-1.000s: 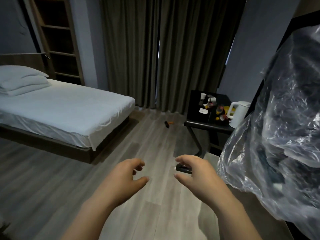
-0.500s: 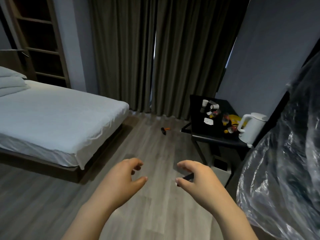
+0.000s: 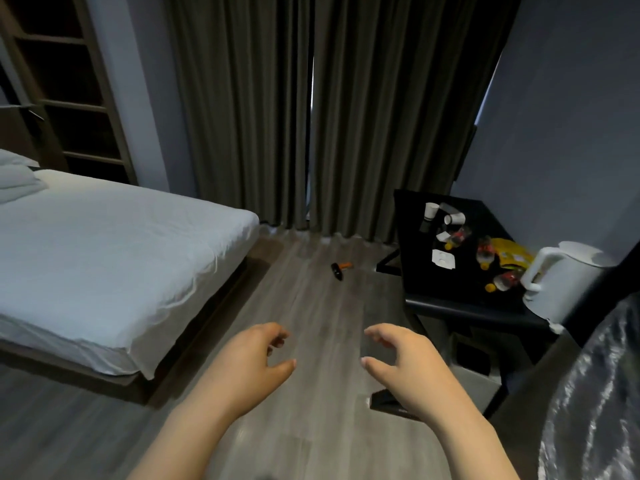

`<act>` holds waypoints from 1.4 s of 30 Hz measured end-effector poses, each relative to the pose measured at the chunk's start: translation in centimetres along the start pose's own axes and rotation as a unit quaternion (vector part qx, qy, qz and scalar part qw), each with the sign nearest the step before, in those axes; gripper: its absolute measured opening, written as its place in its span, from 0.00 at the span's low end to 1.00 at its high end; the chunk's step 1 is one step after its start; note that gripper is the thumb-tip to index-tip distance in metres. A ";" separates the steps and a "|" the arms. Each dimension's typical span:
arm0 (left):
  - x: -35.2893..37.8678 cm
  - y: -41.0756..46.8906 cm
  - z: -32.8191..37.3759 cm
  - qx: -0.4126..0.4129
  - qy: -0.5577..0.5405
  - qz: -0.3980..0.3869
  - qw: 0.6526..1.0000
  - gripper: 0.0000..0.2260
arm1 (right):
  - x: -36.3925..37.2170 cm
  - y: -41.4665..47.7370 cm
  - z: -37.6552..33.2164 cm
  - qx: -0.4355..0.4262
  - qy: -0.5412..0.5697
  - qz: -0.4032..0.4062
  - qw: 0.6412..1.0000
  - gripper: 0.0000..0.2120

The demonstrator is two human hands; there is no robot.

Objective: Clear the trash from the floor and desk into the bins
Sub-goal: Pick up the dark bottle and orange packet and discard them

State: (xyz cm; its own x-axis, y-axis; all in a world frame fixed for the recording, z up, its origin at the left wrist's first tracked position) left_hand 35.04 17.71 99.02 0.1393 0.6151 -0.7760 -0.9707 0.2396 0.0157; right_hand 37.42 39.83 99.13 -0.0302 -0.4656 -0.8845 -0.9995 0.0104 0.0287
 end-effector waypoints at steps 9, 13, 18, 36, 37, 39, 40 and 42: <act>1.3 14.0 0.8 -0.015 -0.002 0.002 1.000 0.17 | -2.1 13.9 4.5 0.001 -0.001 -0.003 1.000 0.22; 2.2 20.2 -0.1 -0.016 -0.015 -0.010 1.000 0.17 | -1.7 19.0 6.2 0.012 -0.011 -0.011 1.000 0.22; 2.8 28.9 -2.4 -0.007 -0.034 -0.026 0.999 0.18 | -0.4 27.0 7.4 0.030 -0.009 -0.014 0.999 0.21; -0.2 58.8 -11.4 0.000 -0.041 -0.101 0.994 0.18 | 3.7 55.2 7.4 0.108 -0.035 -0.052 0.992 0.22; -0.2 60.2 -11.9 -0.004 -0.038 -0.106 0.994 0.17 | 4.0 56.7 7.7 0.110 -0.035 -0.053 0.992 0.22; -0.1 63.2 -12.9 -0.018 -0.040 -0.105 0.993 0.17 | 4.7 59.9 8.4 0.113 -0.029 -0.060 0.991 0.22; 0.0 64.7 -13.3 -0.024 -0.041 -0.101 0.994 0.17 | 5.0 61.5 8.8 0.113 -0.026 -0.066 0.991 0.22; 0.1 68.1 -14.0 -0.029 -0.038 -0.096 0.994 0.18 | 5.8 65.2 9.6 0.110 -0.018 -0.077 0.991 0.22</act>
State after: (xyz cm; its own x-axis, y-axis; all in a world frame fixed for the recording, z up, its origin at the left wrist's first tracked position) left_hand -33.80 23.57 91.20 0.3361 0.6177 -0.7110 -0.9339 0.3161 -0.1668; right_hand -28.00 46.37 91.41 0.1261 -0.4441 -0.8871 -0.9689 0.1368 -0.2062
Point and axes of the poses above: each hand's wrist, its own y-axis towards the middle knuckle, its own x-axis out of the palm, z = x × y, the point moved 4 cm from there along y, towards the middle knuckle, and after that the axes turned 5 degrees about -y, right-handed, at the moved point
